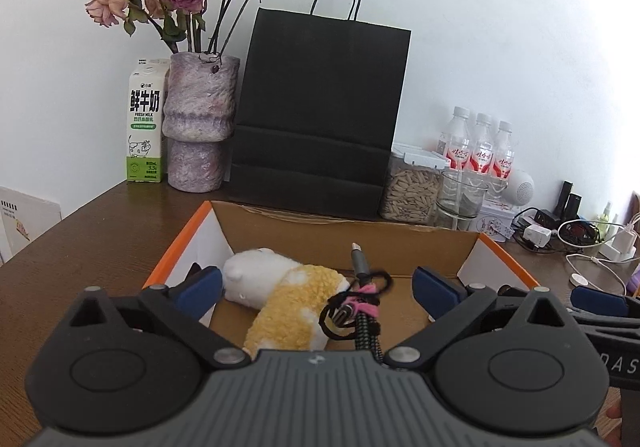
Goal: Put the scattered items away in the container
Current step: 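Open the left tool over the box while the right tool releases the tissue inside, then withdraw both tools from the box back toward the table items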
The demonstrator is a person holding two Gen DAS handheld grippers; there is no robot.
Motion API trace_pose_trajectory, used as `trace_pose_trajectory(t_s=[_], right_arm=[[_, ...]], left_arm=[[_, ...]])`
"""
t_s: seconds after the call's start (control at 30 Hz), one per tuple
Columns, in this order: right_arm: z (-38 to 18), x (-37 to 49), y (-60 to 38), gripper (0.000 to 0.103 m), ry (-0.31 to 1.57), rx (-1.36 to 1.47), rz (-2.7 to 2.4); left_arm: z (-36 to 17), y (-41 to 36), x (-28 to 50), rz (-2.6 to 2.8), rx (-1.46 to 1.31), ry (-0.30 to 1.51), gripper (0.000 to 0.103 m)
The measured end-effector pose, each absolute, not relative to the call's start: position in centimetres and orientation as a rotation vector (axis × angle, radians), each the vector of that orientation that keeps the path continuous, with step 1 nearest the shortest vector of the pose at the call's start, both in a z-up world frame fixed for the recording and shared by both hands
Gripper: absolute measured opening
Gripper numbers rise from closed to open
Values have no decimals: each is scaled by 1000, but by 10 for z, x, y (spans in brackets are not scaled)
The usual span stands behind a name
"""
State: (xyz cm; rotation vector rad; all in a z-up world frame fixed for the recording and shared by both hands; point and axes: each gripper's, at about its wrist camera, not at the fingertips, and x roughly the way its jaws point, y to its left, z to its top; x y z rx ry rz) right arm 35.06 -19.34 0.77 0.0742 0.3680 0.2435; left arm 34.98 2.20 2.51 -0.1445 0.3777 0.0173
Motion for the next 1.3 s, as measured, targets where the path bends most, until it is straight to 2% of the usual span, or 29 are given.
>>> trace_pose_trajectory(t_s=[0.77,1.3], right_arm=[[11,330,-193,103,343,47,263],[7,220,-206,103,336,4,286]], left_arm=[[23,18,334,30,-127,359,103],[29,35,228,35,-71,279,103]])
